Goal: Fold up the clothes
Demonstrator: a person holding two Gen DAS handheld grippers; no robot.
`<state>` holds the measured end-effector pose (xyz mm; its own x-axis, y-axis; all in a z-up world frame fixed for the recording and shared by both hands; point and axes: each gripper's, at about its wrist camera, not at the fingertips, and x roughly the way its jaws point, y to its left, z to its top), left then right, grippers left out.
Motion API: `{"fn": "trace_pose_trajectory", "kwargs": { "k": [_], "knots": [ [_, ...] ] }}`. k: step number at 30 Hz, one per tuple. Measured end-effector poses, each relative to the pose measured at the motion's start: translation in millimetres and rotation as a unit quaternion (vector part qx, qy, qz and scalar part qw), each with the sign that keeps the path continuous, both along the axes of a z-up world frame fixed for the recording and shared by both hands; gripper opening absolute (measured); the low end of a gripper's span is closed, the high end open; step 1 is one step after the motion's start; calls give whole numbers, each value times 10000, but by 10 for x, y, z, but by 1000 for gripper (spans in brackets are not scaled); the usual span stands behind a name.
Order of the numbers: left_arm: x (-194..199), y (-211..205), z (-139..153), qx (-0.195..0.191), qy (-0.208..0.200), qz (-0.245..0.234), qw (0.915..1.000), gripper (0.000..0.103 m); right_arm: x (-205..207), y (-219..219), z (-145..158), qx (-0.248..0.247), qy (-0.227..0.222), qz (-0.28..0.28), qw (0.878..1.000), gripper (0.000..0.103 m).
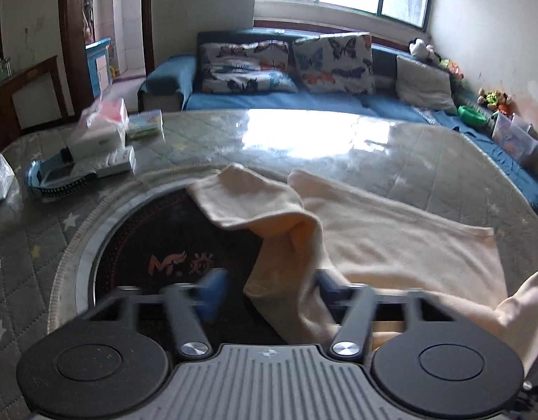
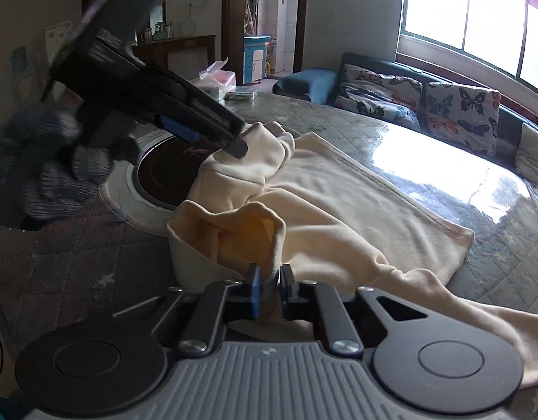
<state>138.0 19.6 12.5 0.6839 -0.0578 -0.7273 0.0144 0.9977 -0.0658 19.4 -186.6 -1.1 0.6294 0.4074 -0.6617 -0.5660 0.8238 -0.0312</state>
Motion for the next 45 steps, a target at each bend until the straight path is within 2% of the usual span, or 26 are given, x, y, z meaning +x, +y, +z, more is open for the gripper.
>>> {"fn": "trace_pose_trajectory", "kwargs": {
  "k": [1, 2, 5, 12, 18, 19, 21, 22, 23, 25, 26, 28, 32, 34, 38, 42, 45],
  "knots": [
    [-3, 16, -15, -22, 42, 12, 10000, 17, 0, -12, 11, -21, -9, 52, 10000, 5],
    [-17, 39, -25, -46, 64, 26, 10000, 12, -17, -23, 26, -26, -30, 97, 9999, 4],
    [-116, 106, -30, -11, -13, 97, 10000, 7, -71, -62, 65, -27, -68, 230, 9997, 4],
    [-421, 329, 35, -36, -86, 293, 9995, 4, -347, -130, 205, -258, -255, 803, 9961, 3],
    [-594, 297, 3, 4, 41, 79, 10000, 7, -640, -108, 191, -645, -177, 1331, 9888, 3],
    [-605, 270, 7, 11, 20, 41, 10000, 11, -665, -107, 176, -697, -137, 1391, 9877, 3],
    [-613, 219, 4, -48, 8, -39, 10000, 29, -734, -112, 138, -799, -52, 1531, 9850, 3],
    [-617, 190, 1, -56, -12, -74, 10000, 52, -754, -120, 134, -795, -16, 1549, 9847, 3],
    [-622, 158, -2, -41, -46, -104, 9999, 63, -773, -129, 130, -791, 20, 1568, 9845, 3],
    [-634, 98, -11, -16, -97, -172, 9998, 66, -792, -164, 145, -754, 81, 1558, 9849, 4],
    [-638, 77, -19, -21, -91, -208, 9997, 74, -789, -202, 165, -654, 97, 1499, 9865, 5],
    [-655, 44, -36, -23, -96, -231, 9997, 84, -780, -281, 205, -453, 125, 1368, 9895, 8],
    [-774, -15, -57, -28, -151, -430, 9990, 86, -716, -490, 276, -75, 149, 911, 9957, 18],
    [-862, -48, -65, -3, -230, -575, 9981, 92, -667, -597, 295, 53, 162, 638, 9978, 34],
    [-1090, -133, -56, 73, -565, -917, 9942, 103, -483, -940, 237, 248, 201, -340, 9989, 37],
    [-1257, -176, -40, -107, -867, -1344, 9871, 103, -270, -1393, 121, 385, 273, -1546, 9869, 42],
    [-1238, -202, -68, -265, -740, -1490, 9857, 103, -132, -1724, 41, 503, 242, -2348, 9704, 50]
  ]
}}
